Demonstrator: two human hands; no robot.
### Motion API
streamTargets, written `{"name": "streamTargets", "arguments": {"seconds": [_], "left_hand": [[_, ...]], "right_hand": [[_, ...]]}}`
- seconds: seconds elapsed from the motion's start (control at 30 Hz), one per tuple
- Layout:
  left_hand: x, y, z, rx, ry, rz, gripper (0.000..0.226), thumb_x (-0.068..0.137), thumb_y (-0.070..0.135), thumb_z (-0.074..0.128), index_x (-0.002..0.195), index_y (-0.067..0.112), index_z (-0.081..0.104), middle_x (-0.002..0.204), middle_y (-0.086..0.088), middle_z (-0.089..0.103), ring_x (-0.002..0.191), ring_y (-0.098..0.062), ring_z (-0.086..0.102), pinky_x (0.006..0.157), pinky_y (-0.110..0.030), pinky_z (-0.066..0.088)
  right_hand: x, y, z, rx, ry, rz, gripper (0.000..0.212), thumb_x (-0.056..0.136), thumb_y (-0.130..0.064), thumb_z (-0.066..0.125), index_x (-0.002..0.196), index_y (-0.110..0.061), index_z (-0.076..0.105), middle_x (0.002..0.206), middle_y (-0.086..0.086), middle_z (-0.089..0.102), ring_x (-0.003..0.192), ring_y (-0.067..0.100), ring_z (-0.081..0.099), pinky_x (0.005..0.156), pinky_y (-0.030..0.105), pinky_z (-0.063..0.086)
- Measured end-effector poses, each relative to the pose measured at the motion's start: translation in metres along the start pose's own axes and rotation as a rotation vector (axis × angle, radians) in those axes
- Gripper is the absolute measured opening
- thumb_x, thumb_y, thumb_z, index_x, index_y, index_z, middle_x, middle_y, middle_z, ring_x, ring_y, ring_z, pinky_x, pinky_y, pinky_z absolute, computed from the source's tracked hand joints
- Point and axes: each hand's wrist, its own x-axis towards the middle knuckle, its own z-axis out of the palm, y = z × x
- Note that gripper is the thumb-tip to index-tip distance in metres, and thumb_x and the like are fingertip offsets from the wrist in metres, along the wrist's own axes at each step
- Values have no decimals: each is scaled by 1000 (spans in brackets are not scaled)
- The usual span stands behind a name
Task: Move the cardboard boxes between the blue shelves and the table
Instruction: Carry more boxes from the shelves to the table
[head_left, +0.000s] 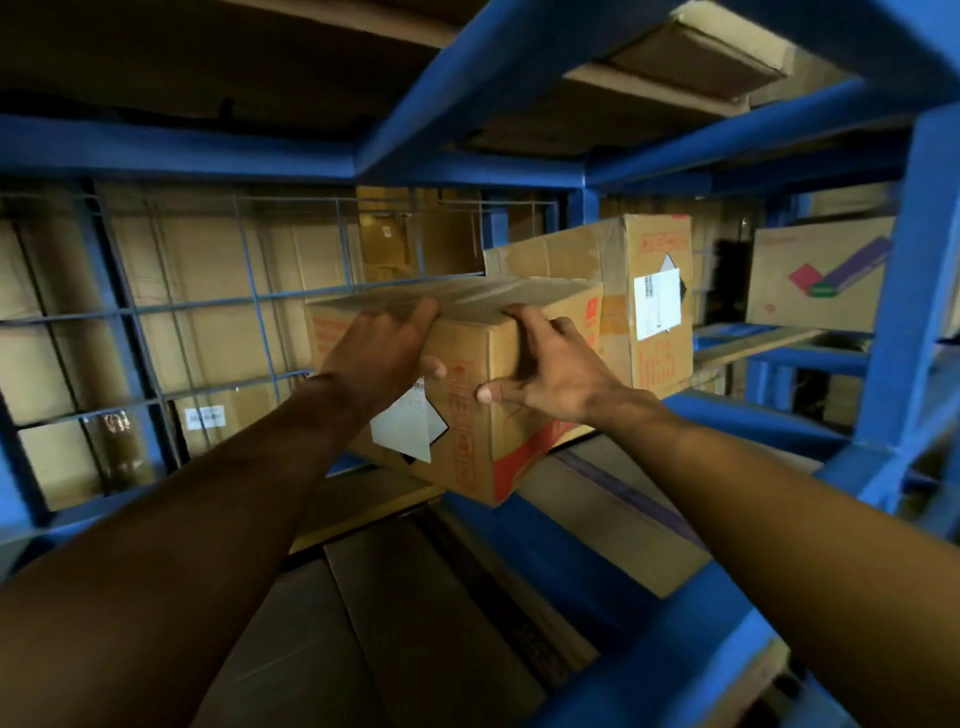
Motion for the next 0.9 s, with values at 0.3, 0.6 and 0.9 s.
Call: {"name": "streamTargets", "arguments": {"seconds": [0.3,0.6,0.9], "left_hand": [[6,20,-12,86,16,93,65,84,47,65,141,26,43,139,-8,43,127,-28,36,101,-44,33],[-8,-23,-24,-33,-57,-132,67,80,30,73,139,26,44,126,-4,58,110,-23,55,80,-31,42],[-42,-37,-1,-234,-113,-537,110,45,57,89,137,49,29,141,-6,5,130,-42,19,104,-58,37]], "right_hand": [[-29,5,-29,-190,188,88,68,81,-15,67,141,-31,36,125,15,59,115,34,56,95,39,49],[-8,-30,-29,-197,-36,25,105,70,-44,83,151,-31,17,158,7,13,137,38,33,113,49,32],[1,0,9,-2,81,127,112,36,-69,82,126,-48,20,126,13,47,121,38,43,97,50,45]]}}
